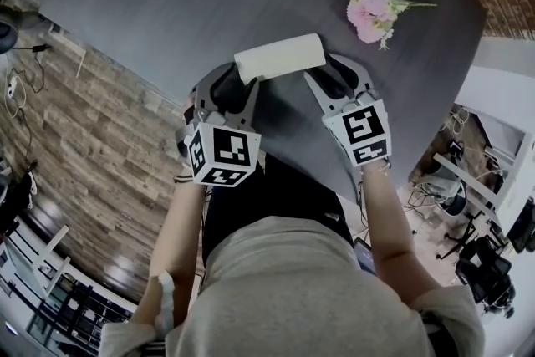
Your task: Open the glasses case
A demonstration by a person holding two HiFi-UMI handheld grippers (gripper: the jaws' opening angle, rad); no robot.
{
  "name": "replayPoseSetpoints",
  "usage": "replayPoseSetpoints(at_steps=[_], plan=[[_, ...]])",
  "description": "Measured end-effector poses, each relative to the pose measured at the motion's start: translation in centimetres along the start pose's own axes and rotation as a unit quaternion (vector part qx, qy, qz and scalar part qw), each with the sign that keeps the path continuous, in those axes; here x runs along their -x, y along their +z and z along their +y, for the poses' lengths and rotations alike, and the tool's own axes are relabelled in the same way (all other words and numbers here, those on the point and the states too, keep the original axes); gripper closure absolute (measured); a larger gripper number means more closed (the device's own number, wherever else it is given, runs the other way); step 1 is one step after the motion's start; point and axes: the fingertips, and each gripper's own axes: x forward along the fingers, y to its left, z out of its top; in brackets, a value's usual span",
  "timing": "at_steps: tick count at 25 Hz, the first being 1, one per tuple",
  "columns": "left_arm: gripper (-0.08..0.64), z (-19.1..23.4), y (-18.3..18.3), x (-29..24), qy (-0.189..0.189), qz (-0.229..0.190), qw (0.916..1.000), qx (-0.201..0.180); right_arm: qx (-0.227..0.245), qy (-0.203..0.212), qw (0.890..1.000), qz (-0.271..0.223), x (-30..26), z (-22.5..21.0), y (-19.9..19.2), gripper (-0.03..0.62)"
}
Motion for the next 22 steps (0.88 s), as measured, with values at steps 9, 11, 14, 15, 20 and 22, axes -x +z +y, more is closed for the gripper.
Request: replayPoseSetpoints(at_steps=[9,11,14,15,20,22], plan=[[0.480,0.4,2.0,-0.4,-0.024,-0.016,0.9993,-0.024,0.011,0.003,1.000,-0.027,-0.2,-1.3,2.3,0.417],[0.486,1.0,2.3,-0.6,-0.022,-0.017,0.9994,-0.018,0.010,0.001,1.000,-0.029,-0.5,-1.6,2.8,0.431],[0.492,1.9,2.8,-1.1,-0.021,-0.016,0.9995,-0.019,0.012,-0.001,0.999,-0.033,-1.1,-2.3,3.6,0.451],[0.495,2.1,2.9,-1.3,-0.021,-0.015,0.9994,-0.022,0.012,-0.001,0.999,-0.033,-1.3,-2.6,3.8,0.454],[0.500,3.3,3.2,-2.3,-0.019,-0.002,0.9995,-0.025,-0.004,0.004,0.999,-0.037,-2.4,-3.3,4.5,0.454],[0.500,3.8,3.3,-2.7,-0.015,0.002,0.9998,-0.015,-0.011,-0.004,0.999,-0.035,-2.9,-3.9,4.6,0.476]])
